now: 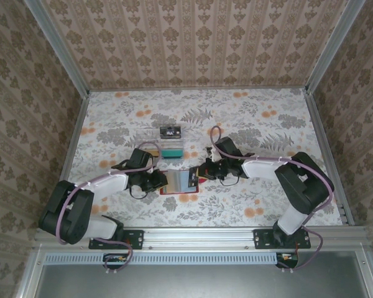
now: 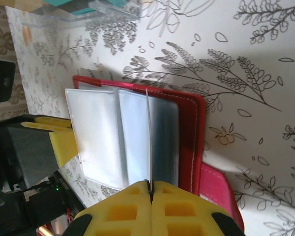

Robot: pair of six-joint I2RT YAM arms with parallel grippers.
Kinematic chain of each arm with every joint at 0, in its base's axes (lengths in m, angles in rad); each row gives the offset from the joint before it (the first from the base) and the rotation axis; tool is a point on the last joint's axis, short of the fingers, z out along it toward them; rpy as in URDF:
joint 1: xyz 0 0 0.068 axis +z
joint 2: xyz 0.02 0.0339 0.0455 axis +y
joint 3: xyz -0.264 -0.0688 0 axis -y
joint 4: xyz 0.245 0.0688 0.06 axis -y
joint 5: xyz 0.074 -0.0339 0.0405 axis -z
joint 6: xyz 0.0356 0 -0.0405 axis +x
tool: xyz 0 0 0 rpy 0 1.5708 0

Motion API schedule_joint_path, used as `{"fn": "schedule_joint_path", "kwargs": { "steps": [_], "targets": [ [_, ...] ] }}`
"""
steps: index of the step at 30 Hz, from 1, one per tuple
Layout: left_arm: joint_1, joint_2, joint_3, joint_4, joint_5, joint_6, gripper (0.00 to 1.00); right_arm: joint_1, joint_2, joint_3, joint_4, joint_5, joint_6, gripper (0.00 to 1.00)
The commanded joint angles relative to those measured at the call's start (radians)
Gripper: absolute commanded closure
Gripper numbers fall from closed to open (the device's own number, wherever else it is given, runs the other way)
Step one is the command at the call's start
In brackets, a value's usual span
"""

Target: Take the credit cards out of the card holder

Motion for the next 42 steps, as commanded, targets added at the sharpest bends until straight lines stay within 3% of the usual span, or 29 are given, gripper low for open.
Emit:
{"fn": "schedule_joint_path", "kwargs": {
  "steps": [1,3,8,23,42],
  "targets": [
    [0.011,-0.058,0.048,-0.101,-0.022,-0.009,0.67,-0.004,-0.051,0.044,-0.071,-0.035,-0.046,1.00],
    [0.039,-0.101,0.080,-0.102,-0.010,-0.027,0.59,-0.005,-0.068,0.066,-0.081,-0.041,-0.051,1.00],
    [0.050,-0.166,0.145,-0.093,0.022,-0.070,0.52,-0.006,-0.089,0.119,-0.097,-0.057,-0.052,1.00],
    [0.053,-0.152,0.094,0.376,0.284,-0.283,0.67,-0.034,-0.143,0.153,0.087,-0.172,0.017,1.00],
    [0.038,-0.122,0.068,0.474,0.356,-0.329,0.76,-0.034,-0.116,0.131,0.211,-0.205,0.093,1.00]
  ]
}}
